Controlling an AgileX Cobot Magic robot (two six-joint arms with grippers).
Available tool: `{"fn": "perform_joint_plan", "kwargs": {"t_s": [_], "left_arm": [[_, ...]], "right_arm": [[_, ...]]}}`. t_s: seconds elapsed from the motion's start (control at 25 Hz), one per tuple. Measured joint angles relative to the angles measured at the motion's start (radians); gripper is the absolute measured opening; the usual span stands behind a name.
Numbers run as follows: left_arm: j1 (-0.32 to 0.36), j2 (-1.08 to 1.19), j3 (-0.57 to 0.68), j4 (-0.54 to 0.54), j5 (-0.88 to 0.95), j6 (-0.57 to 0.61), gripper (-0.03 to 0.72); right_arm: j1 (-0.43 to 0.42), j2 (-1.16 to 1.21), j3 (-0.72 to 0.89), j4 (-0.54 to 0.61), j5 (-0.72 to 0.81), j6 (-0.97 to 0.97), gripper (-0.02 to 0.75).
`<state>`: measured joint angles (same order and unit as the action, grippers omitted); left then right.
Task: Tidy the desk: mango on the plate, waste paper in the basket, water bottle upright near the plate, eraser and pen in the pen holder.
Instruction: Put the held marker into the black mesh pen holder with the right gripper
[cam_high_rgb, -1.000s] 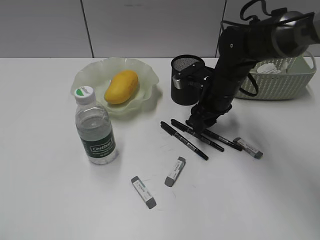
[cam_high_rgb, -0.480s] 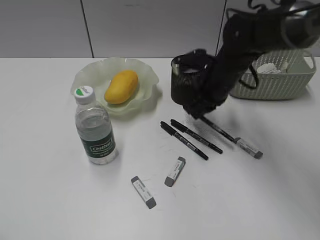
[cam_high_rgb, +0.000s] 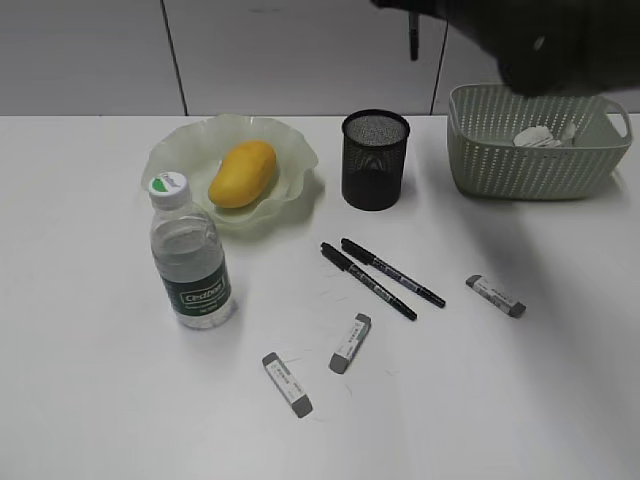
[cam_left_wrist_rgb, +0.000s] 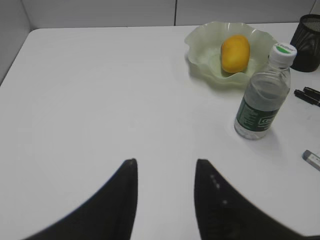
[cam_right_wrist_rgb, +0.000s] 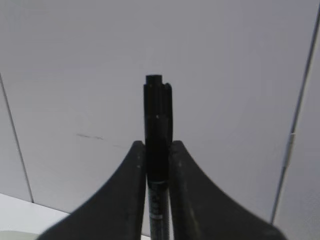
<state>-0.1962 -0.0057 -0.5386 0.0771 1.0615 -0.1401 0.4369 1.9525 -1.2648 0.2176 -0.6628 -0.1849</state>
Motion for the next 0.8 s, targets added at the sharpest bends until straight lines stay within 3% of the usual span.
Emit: {"fn": "perform_joint_plan", "kwargs": {"t_s": [0.16,0.4,0.48,0.64,0.8], "left_arm": [[0.000,0.000,0.000,0.000,0.000,0.000,0.244],[0.000,0.000,0.000,0.000,0.000,0.000,0.237],[0.000,0.000,0.000,0.000,0.000,0.000,0.237],[0.000,0.000,0.000,0.000,0.000,0.000,0.237],[0.000,0.000,0.000,0.000,0.000,0.000,0.237]], "right_arm": [[0.000,0.160,0.002,-0.135,-0.151,0.115,0.113],[0.000,0.235,0.011,-0.153,-0.144,0.159,0.117],[0.000,0.234,0.011,-0.153,-0.117,0.164,0.195],[0.000,0.206,0.011,-0.150,0.038,0.165,0.448],[0.000,0.053,0.012,-0.149,0.299,0.156,0.498]]}}
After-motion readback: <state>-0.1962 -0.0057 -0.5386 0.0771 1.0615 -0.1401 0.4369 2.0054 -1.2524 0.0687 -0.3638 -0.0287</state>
